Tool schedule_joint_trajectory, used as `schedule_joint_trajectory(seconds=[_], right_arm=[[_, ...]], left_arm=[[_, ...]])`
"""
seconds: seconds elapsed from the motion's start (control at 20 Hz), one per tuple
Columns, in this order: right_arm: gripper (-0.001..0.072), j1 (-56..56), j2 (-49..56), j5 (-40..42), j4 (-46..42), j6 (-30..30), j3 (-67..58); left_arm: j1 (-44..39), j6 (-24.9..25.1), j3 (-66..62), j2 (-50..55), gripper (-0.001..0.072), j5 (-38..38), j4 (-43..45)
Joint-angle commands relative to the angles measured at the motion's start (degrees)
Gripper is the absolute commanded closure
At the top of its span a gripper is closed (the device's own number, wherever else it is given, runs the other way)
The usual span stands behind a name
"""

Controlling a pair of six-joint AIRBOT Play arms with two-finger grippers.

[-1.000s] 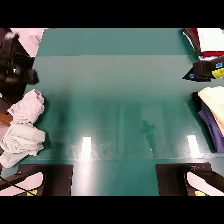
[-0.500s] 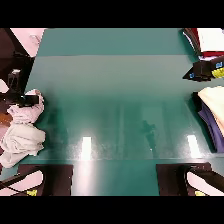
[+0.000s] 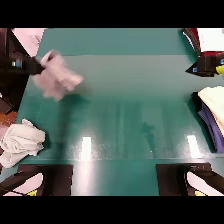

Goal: Fold the shirts.

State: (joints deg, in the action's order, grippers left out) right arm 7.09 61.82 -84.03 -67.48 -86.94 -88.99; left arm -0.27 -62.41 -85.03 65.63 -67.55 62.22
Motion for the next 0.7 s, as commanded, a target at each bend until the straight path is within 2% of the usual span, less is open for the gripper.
schedule_joint_trajectory(seconds=[0.0,0.2,0.3,0.4,0.45,0.5,0.55,0.6,0.65], right_arm=[[0.0697,-0.07,-2.91,7.32,-0.07,0.00,-0.07],[0.0697,-0.07,-5.51,12.33,-0.07,0.00,-0.07],[0.0697,-0.07,-6.05,12.39,-0.07,0.00,-0.07],[0.0697,-0.07,-6.08,11.72,-0.11,0.00,-0.04],[0.0697,-0.07,-6.08,11.45,-0.09,0.00,-0.04],[0.0697,-0.07,-6.08,11.34,-0.11,0.00,-0.04],[0.0697,-0.07,-6.05,11.37,-0.13,0.00,-0.04],[0.0697,-0.07,-6.03,11.41,-0.20,0.00,-0.04],[0.0697,-0.07,-6.03,11.41,-0.22,0.00,-0.02]], left_arm=[[-13.00,9.31,-10.49,-0.59,0.0686,-4.90,-11.32],[-24.68,14.86,-10.73,4.13,0.0686,-6.69,-11.37],[-26.53,14.82,-10.73,9.62,0.0686,-4.66,-11.39],[-26.36,11.93,-10.73,16.00,0.0684,-0.59,-11.61],[-26.34,9.62,-10.73,19.02,0.0590,0.98,-11.43],[-26.34,7.72,-10.73,21.27,0.0277,1.60,-10.12],[-26.32,5.46,-10.73,22.75,0.0035,1.44,-7.96],[-25.83,3.21,-10.78,23.30,0.0045,0.39,-4.39],[-24.68,2.36,-10.82,23.17,0.0100,-1.40,-1.88]])
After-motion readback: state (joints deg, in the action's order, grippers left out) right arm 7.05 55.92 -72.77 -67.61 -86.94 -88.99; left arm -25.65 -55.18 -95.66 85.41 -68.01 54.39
